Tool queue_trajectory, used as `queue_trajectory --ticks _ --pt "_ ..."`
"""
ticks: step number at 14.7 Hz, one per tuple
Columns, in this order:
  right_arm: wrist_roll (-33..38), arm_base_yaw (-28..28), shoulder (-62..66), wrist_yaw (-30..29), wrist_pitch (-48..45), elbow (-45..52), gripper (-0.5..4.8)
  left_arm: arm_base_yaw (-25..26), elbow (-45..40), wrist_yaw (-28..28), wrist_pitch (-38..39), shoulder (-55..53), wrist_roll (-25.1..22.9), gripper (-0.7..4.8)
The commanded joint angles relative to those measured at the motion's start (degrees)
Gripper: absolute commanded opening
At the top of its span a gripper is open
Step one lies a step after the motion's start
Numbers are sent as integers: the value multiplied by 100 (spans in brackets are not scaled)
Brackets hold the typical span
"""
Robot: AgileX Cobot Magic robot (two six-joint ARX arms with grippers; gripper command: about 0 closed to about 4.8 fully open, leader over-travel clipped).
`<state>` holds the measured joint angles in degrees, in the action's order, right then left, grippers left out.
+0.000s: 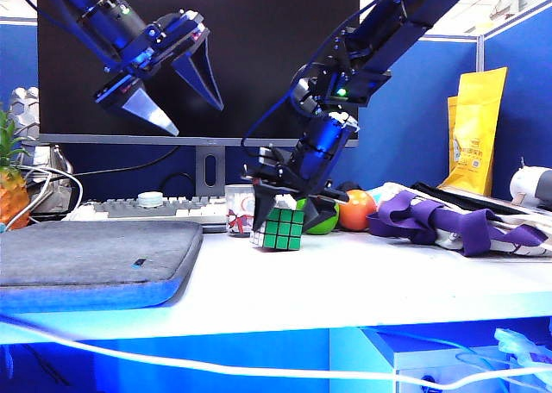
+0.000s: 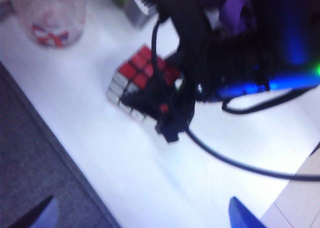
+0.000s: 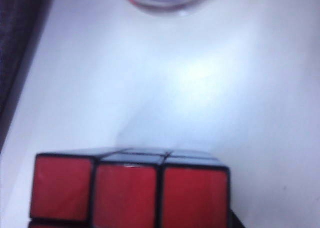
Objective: Rotate the Rubik's Cube so that its red face is facing towards you.
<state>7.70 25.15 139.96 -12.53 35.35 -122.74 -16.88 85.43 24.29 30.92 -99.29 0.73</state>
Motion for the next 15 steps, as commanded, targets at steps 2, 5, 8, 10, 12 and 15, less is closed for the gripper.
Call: queue_trajectory --ticks 2,5,8,10,12,15 --pt "-42 9 -28 -48 -468 -378 -6 -4 26 15 -20 7 -271 384" --pt "-39 9 -271 422 -479 -859 -6 0 24 -7 -13 15 -341 300" --pt "-291 9 -933 750 -634 -859 -6 9 11 -417 -142 243 -216 300" --pt "-518 9 -1530 752 -557 -859 -6 13 13 -509 -299 560 -212 300" --pt "-660 9 -2194 752 -575 -859 -6 13 13 -627 -361 890 -219 300" --pt "-1047 31 -3735 774 -546 -855 -6 13 7 -610 -356 1370 -42 300"
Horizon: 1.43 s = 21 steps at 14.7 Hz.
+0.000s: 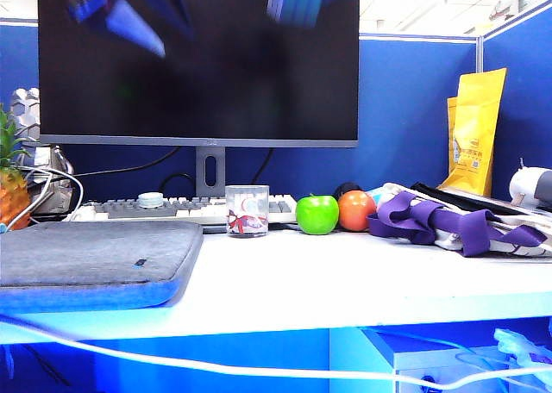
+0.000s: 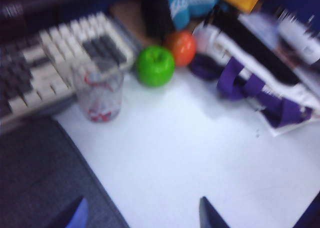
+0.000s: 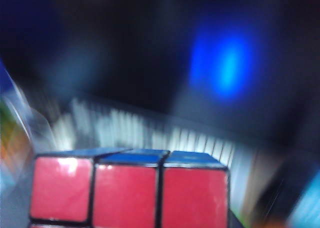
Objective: Rotate the Rubik's Cube so that its red face is facing towards you.
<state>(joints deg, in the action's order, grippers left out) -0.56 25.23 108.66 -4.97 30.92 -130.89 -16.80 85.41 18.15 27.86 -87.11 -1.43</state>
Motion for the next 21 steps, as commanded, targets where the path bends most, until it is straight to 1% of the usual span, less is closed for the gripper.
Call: queue_trajectory --ticks 1,2,3,4,5,6,7,8,9,10,11,12,14,15,17,18,19,21 --pt "-391 79 -796 48 24 -24 -6 4 0 7 -52 188 234 300" --pt "-1016 295 -1246 411 284 258 -6 2 -11 9 -15 234 262 300" --pt "-1316 509 -1554 564 293 688 -6 -7 -13 11 2 236 306 300" --pt "-1438 684 -1838 708 140 1167 -6 -7 -42 101 -13 236 356 300" --pt "-1467 984 -2570 979 -752 2531 -6 -7 -131 160 -28 262 387 300" --pt "-1403 1137 -3130 1185 -1615 3624 -6 -7 -262 157 -59 337 380 300" --pt "-1276 1217 -3547 1351 -2269 4452 -6 -7 -380 157 -103 407 378 300" --pt "-815 1239 -4277 1392 -3418 6105 -6 -7 -667 136 -219 592 365 300" --pt "-623 1213 -4588 1432 -4240 7329 -6 -7 -979 103 -415 776 393 300" --pt "-363 1145 -4597 1429 -4780 8056 -6 -7 -1202 103 -553 909 498 300" --pt "-258 1110 -4465 1423 -5228 8515 -6 -7 -1405 116 -706 1025 621 300" --pt "-44 1106 -4070 1425 -5858 9047 -6 -7 -1799 136 -999 1213 798 300" --pt "267 911 -3268 1342 -6568 9357 -6 -9 -2184 142 -1244 1342 925 300" --pt "382 876 -2579 1259 -7130 9348 -6 -9 -2376 142 -1349 1364 1003 300" --pt "577 826 -1888 1261 -7875 9344 -6 -9 -2575 142 -1469 1379 1064 300" --pt "715 765 -1344 1285 -8489 9342 -6 -9 -2693 140 -1572 1394 1119 300" --pt "841 704 -1067 1283 -8813 9335 -6 -9 -2723 136 -1624 1394 1119 300" --pt "999 623 -586 1298 -8948 9186 -6 -9 -2723 138 -1727 1394 1139 300"
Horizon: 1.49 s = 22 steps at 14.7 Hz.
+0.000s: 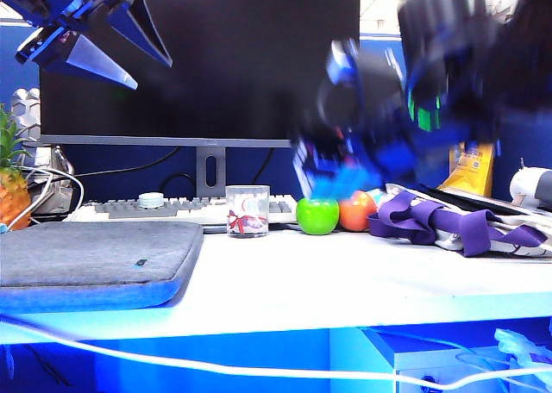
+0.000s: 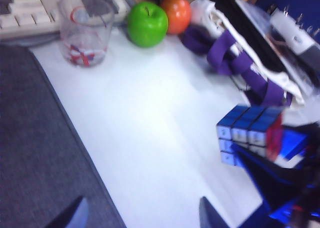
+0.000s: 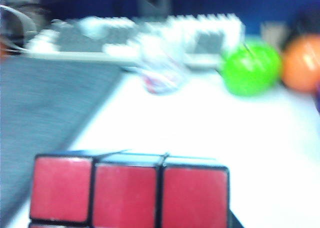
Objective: Rotate the Rubik's Cube so that its red face is facing towards you.
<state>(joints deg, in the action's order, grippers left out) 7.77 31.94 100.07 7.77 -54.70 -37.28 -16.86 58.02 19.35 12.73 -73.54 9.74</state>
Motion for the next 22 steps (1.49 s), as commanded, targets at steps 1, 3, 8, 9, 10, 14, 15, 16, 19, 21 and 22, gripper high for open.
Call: queue_trajectory --ticks 1,3,8,9,10,14,15,16,19,21,22 --pt "164 -55 479 24 -387 -321 -6 -2 15 17 -256 39 70 300" --pt "168 -55 800 31 -376 -597 -6 -2 15 13 -264 37 83 300" --pt "428 -55 1764 79 -369 -1333 -6 -2 15 -11 -262 37 129 300" --pt "426 -55 1845 138 -352 -1403 -6 -2 15 -15 -262 37 129 299" --pt "422 -55 1978 157 -302 -1523 -6 -2 15 -17 -262 37 131 300" --pt "474 -55 2271 289 -79 -1735 -6 -2 13 -50 -262 37 127 300" --pt "479 -55 2286 289 -72 -1733 -6 -2 4 -74 -273 35 129 300" --pt "498 -55 2286 350 -44 -1733 -6 -2 -55 -74 -356 35 146 299" --pt "588 -55 2286 662 59 -1735 -5 -2 -149 -157 -389 31 146 300" --pt "590 -55 2321 551 216 -1735 96 -2 -151 -157 -409 31 146 299" --pt "588 -55 2326 527 214 -1735 162 -2 -151 -155 -431 31 166 300"
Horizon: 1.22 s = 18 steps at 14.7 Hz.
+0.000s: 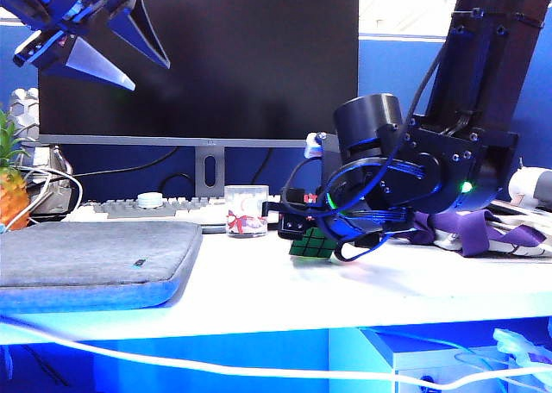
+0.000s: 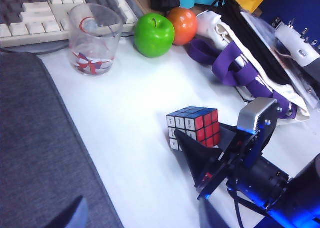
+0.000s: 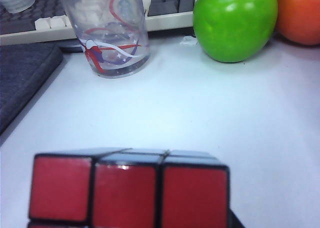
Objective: Rotate the Rubik's Cube so that its red face is facing towards you.
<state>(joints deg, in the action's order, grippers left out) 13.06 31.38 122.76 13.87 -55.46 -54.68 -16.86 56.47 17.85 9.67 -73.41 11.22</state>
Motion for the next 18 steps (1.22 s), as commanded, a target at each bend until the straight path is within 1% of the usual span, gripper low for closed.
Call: queue_trajectory --ticks 1,2,3,4,6,7,11,12,13,14,16,17,18 --pt "59 2 57 -94 275 4 183 -2 4 -2 -144 17 28 300" --pt "59 2 57 -116 273 4 192 -2 4 -2 -162 17 48 300" --pt "59 2 57 -155 278 4 220 -2 4 -2 -164 17 96 300" --pt "61 0 57 -243 280 4 305 -2 4 17 -164 17 125 300" --pt "142 2 57 -240 295 2 434 -2 4 39 -162 17 129 300" --pt "240 0 57 -236 297 2 479 -2 4 39 -162 17 131 300" --pt "229 -4 20 -223 297 -15 479 -2 4 39 -162 17 149 300" --pt "190 -50 -81 -358 551 -131 479 -2 4 39 -162 17 149 300" --pt "186 -81 -175 -483 1062 -323 479 -2 4 42 -162 17 149 300" --pt "142 -151 -275 -772 2050 -756 479 -2 4 68 -162 17 149 300" --pt "125 -289 -313 -1318 3864 -1919 479 -2 4 149 -164 17 149 300" --pt "-15 -350 -304 -1508 4542 -2352 479 -2 4 157 -162 17 149 300" --pt "-264 -409 -269 -1672 5493 -2933 479 -2 4 232 -164 17 151 300"
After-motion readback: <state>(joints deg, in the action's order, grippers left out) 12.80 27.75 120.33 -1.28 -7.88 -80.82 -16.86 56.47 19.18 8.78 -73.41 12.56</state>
